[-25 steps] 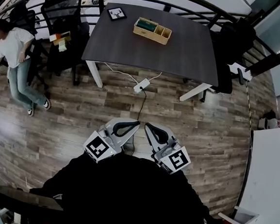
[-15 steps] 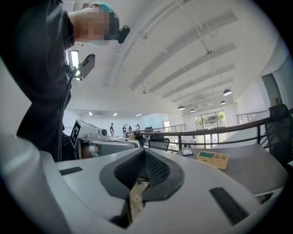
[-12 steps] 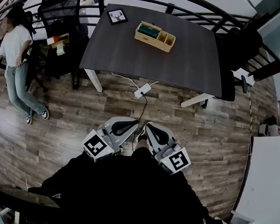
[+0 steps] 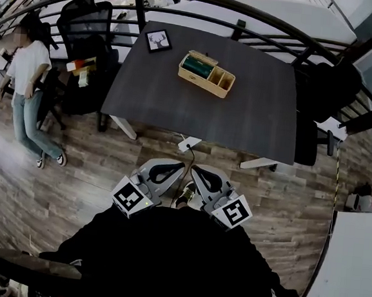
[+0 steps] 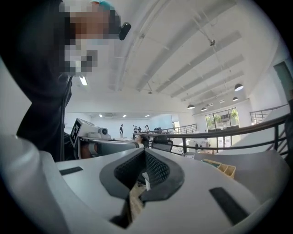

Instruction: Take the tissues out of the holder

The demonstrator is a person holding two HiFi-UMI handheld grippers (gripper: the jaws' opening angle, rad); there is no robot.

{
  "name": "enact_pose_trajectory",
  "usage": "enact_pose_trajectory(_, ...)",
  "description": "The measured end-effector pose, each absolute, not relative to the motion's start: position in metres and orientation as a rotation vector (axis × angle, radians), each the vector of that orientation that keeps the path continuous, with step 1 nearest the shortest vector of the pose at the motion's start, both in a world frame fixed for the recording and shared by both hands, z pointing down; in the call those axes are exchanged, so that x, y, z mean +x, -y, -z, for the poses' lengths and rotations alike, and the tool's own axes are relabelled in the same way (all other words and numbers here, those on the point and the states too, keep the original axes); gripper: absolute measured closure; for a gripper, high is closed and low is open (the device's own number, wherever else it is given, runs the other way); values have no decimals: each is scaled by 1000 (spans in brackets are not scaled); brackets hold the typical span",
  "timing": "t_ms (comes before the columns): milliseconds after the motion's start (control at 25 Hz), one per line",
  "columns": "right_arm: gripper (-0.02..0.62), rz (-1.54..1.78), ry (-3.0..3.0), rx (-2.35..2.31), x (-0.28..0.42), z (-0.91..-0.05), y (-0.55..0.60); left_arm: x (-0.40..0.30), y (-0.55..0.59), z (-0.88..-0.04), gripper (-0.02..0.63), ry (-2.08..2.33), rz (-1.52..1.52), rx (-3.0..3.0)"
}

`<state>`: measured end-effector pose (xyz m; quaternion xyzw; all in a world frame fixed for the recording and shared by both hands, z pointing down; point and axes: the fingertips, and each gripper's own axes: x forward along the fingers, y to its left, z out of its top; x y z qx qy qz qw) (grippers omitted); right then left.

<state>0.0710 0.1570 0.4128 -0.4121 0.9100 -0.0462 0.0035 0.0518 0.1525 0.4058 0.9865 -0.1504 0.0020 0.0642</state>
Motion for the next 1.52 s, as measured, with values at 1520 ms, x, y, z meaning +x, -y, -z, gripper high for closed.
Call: enact_pose_trajectory(1520, 591, 429, -3058, -1414, 154, -493, 216, 120, 213, -460, 598, 512, -31, 2997)
